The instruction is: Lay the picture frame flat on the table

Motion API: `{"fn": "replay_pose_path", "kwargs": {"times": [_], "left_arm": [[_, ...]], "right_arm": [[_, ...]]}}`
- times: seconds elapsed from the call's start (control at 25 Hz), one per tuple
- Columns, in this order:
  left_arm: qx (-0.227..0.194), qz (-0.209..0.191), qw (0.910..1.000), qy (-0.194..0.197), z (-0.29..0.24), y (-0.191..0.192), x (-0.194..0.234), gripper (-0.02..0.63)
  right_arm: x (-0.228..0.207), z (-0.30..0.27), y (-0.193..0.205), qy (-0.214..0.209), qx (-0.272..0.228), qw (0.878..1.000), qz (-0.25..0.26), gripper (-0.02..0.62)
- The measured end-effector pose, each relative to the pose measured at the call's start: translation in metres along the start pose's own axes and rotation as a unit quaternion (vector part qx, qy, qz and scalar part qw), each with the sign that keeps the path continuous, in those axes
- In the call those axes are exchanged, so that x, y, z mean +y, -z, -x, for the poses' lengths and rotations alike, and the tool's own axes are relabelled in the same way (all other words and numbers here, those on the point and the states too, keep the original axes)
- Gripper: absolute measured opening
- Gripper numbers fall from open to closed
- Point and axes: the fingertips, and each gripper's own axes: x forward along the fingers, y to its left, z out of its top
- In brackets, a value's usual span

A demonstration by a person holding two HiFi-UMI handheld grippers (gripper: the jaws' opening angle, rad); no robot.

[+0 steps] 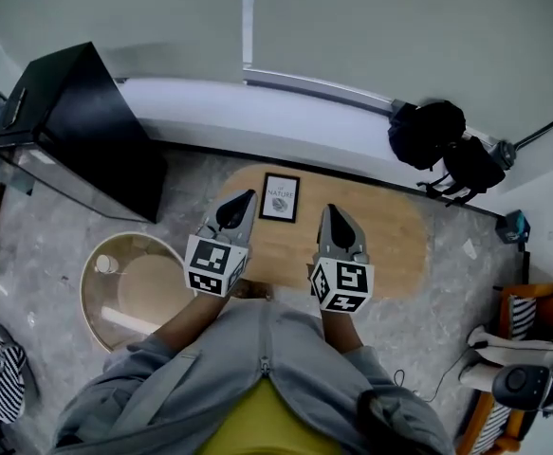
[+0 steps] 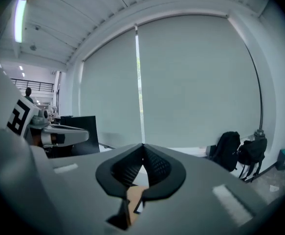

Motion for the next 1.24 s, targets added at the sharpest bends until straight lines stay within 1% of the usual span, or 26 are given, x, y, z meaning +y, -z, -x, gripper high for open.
{"fn": "replay_pose_path", "kwargs": {"times": [0.2,0.28,0.4,0.64,0.92,1.24], "left_arm": [[-0.057,-0.017,0.9982,-0.007,0.018,-0.05,-0.006,0.002],[-0.076,-0.023,0.9968,-0.009,0.023,-0.063,-0.007,0.002],[-0.092,-0.03,0.9953,-0.011,0.028,-0.075,-0.007,0.003],[-0.099,-0.027,0.9947,-0.009,0.03,-0.076,-0.008,0.003],[-0.103,-0.029,0.9942,-0.013,0.032,-0.078,-0.013,0.003],[-0.096,-0.022,0.995,-0.018,0.031,-0.063,-0.026,0.003]], "right_arm": [[0.012,0.019,-0.051,-0.006,-0.059,0.998,0.03,0.0],[0.015,0.025,-0.066,-0.008,-0.079,0.996,0.04,-0.002],[0.017,0.028,-0.078,-0.008,-0.097,0.994,0.045,-0.002],[0.017,0.029,-0.083,-0.006,-0.103,0.994,0.046,-0.002],[0.016,0.034,-0.085,-0.014,-0.105,0.993,0.054,-0.001],[0.005,0.04,-0.069,-0.028,-0.1,0.993,0.053,-0.002]]}}
